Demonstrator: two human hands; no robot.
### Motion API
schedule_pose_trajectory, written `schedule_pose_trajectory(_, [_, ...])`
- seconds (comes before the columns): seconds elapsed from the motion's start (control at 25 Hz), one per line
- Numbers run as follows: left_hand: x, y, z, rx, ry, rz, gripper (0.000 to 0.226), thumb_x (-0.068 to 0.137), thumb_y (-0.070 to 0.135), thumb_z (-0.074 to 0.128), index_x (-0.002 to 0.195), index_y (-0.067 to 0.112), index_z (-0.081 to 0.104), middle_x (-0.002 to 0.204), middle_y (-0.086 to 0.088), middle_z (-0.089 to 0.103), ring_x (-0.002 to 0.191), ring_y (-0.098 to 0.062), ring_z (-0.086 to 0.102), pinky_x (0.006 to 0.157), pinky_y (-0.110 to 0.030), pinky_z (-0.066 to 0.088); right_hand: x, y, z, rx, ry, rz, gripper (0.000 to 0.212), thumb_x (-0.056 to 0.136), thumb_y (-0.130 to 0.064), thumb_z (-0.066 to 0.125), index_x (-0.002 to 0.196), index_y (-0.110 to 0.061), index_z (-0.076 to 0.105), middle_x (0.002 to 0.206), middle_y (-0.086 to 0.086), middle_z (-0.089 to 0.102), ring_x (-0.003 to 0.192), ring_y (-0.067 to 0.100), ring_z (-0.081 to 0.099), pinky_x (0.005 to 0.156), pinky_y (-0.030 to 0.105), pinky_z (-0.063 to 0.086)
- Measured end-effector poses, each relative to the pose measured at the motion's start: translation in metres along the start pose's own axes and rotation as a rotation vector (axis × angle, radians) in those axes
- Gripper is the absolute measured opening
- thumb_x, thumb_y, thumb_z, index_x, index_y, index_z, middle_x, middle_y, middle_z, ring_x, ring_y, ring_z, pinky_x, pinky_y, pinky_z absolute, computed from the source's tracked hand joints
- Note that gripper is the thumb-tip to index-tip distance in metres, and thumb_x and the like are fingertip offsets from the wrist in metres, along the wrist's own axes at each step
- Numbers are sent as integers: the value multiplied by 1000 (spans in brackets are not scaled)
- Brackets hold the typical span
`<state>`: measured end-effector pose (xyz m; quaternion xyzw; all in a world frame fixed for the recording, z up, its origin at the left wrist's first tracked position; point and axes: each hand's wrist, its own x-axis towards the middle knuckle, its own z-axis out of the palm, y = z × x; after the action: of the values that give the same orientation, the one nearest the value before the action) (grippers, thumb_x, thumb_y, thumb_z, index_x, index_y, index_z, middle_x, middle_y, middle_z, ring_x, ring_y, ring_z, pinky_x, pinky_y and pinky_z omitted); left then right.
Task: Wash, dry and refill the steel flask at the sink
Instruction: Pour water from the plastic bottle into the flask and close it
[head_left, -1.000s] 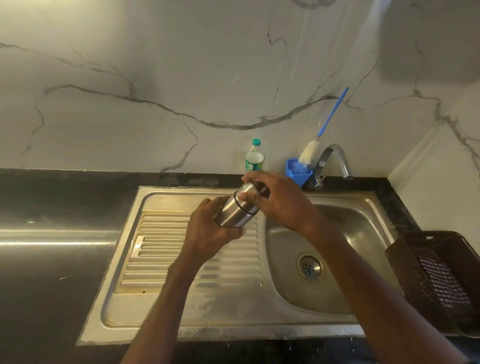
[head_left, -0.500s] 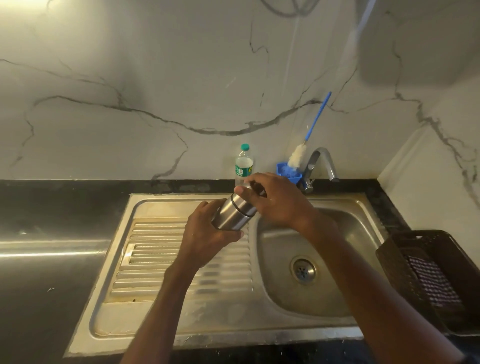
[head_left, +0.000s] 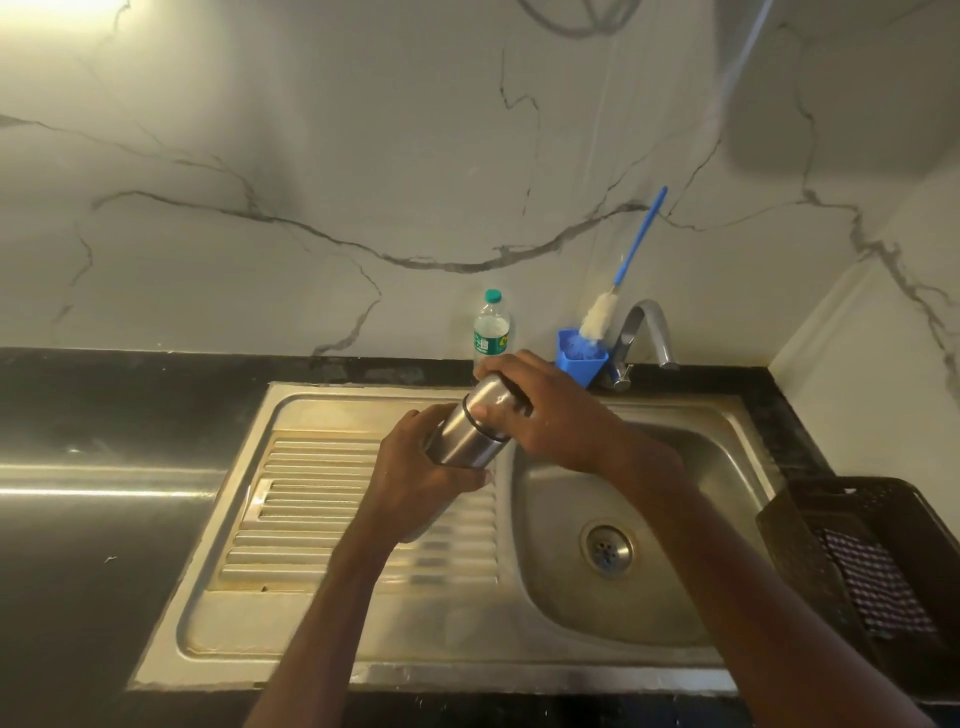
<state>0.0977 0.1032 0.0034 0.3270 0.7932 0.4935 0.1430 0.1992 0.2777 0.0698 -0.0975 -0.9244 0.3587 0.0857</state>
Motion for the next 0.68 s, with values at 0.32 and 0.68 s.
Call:
schedule_pose_trajectory(0.32, [-5, -18, 8, 101, 97, 27, 81, 65, 31, 96, 137, 29, 61, 107, 5, 60, 89, -10, 59, 71, -27, 46, 11, -19, 40, -200, 351, 166, 34, 99, -60, 54, 104, -26, 49, 97, -8, 62, 80, 11, 61, 60, 21, 39])
schedule_pose_trajectory(0.68, [-11, -93, -56, -144, 335, -202, 66, 67, 30, 97, 123, 37, 63, 106, 13, 73, 97, -8, 68, 87, -43, 60, 51, -46, 116, 185, 207, 280, 54, 101, -66, 41, 130, -24, 58, 122, -2, 68, 109, 15, 65, 92, 38, 52])
